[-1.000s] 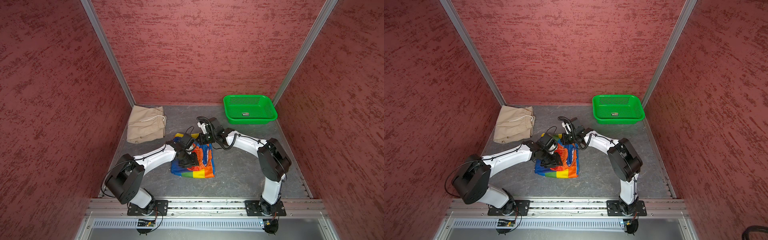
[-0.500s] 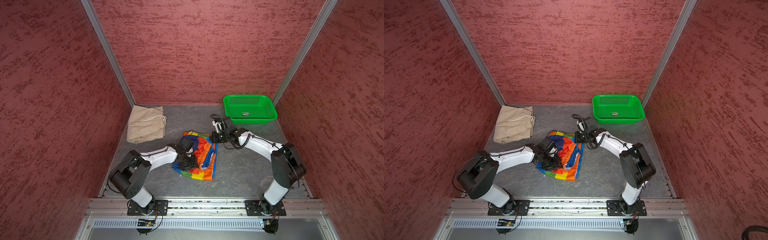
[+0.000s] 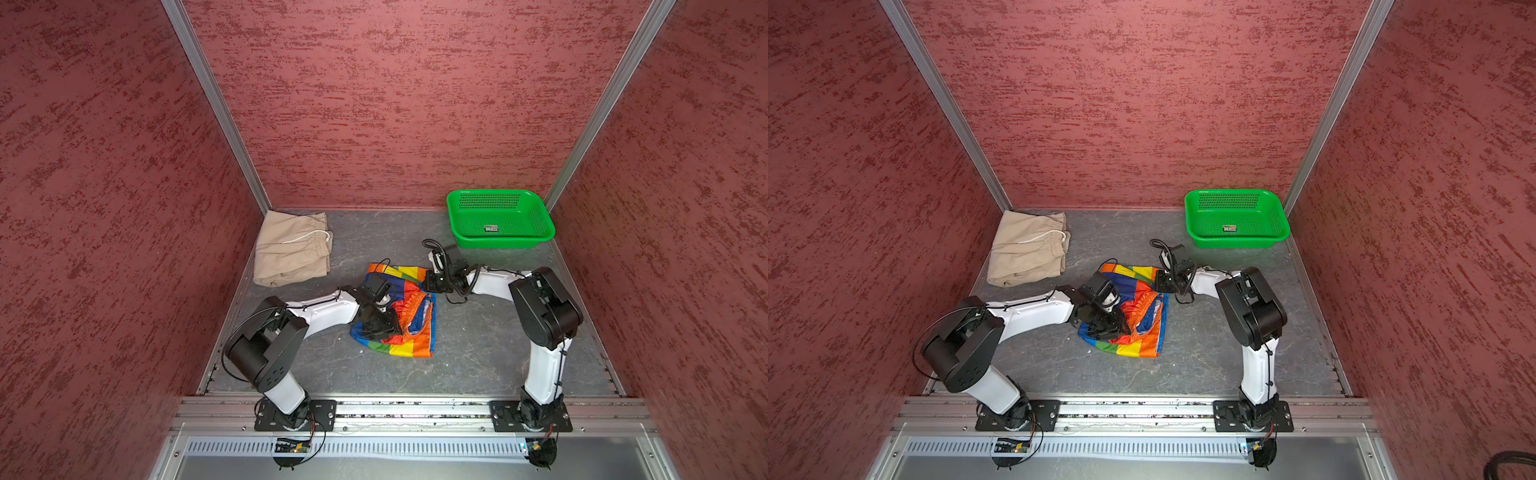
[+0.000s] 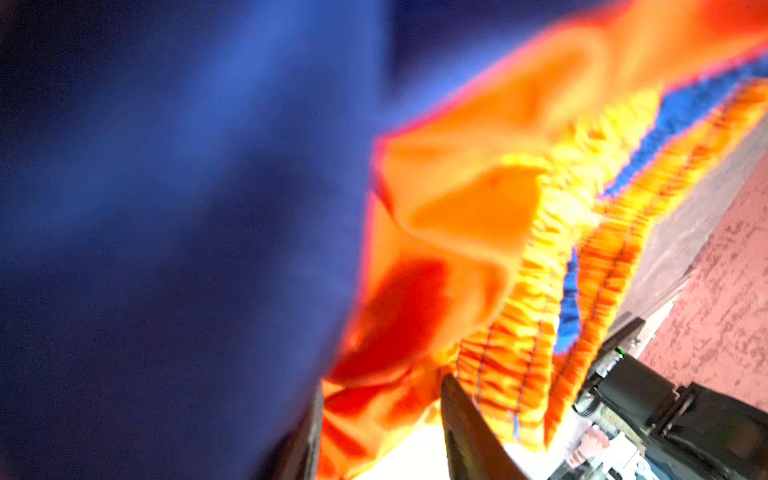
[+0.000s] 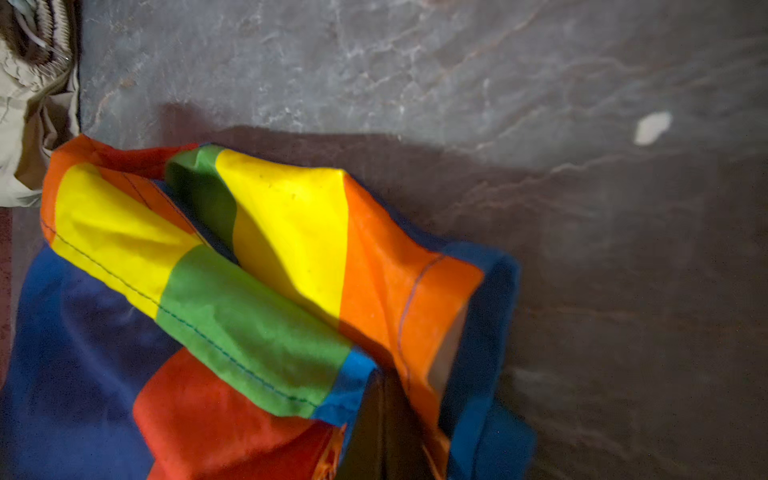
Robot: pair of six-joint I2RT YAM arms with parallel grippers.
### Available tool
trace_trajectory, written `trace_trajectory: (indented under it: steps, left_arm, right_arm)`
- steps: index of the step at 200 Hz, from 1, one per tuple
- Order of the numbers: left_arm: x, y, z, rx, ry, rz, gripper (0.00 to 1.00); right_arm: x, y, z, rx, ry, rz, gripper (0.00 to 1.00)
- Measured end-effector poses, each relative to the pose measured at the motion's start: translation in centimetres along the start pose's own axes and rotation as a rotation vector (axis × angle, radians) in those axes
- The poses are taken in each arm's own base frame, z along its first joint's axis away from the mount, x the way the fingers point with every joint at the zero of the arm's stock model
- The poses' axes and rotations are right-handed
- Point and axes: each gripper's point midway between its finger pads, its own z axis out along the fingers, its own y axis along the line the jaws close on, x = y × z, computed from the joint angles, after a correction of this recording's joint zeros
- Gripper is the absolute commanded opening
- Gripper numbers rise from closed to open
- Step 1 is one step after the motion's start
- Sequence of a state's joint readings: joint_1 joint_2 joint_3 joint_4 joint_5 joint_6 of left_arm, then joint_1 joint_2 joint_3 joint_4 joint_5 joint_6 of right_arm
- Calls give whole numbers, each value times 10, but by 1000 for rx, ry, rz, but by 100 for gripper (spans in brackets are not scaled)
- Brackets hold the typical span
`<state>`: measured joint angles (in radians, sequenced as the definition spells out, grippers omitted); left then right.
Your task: Fold and stack the shorts
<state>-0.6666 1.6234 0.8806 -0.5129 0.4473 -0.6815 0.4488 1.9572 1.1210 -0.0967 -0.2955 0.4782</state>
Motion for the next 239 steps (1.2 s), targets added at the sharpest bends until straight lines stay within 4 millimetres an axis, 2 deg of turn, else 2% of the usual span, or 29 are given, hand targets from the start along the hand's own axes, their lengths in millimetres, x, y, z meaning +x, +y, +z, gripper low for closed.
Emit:
trace_trajectory:
  steps: [15, 39, 51, 67, 78, 91, 100, 112, 126, 149, 174, 195, 216, 239]
  left_arm:
    - [0, -12, -6, 23, 10, 4, 77]
    - [-5, -41, -29, 95, -9, 21, 85]
    - [-10, -62, -48, 150, -42, 53, 85]
    - [-19, -88, -76, 229, -93, 95, 85]
    - [-24, -99, -94, 271, -128, 110, 80]
    - [-32, -100, -111, 294, -171, 115, 63]
    - [-39, -92, -119, 287, -198, 91, 52]
    - [-48, -76, -125, 260, -230, 60, 46]
    - [-59, -51, -127, 217, -256, -1, 44]
    - [-64, -12, -119, 155, -263, -94, 39]
    - [-57, 9, -105, 116, -238, -130, 34]
    - [-54, 18, -96, 105, -229, -139, 33]
    - [-58, 24, -88, 100, -233, -146, 33]
    - [-63, 32, -76, 83, -236, -158, 27]
  right_arm:
    - [-2, -2, -1, 12, -12, 4, 14]
    - [-10, -4, -14, 56, -47, -1, 26]
    - [-17, 0, -32, 73, -84, -10, 31]
    - [-30, 10, -66, 85, -155, -28, 30]
    - [-40, 22, -91, 80, -211, -46, 20]
    - [-46, 36, -118, 65, -268, -60, 14]
    - [-45, 46, -132, 46, -293, -65, 13]
    - [-38, 56, -141, 19, -296, -68, 13]
    - [-16, 64, -135, -12, -255, -58, 16]
    - [35, 61, -106, -31, -119, -14, 22]
    - [78, 57, -75, -39, 13, 25, 24]
    - [90, 59, -57, -60, 63, 52, 24]
    - [91, 61, -49, -80, 68, 71, 24]
    - [88, 63, -44, -93, 57, 81, 24]
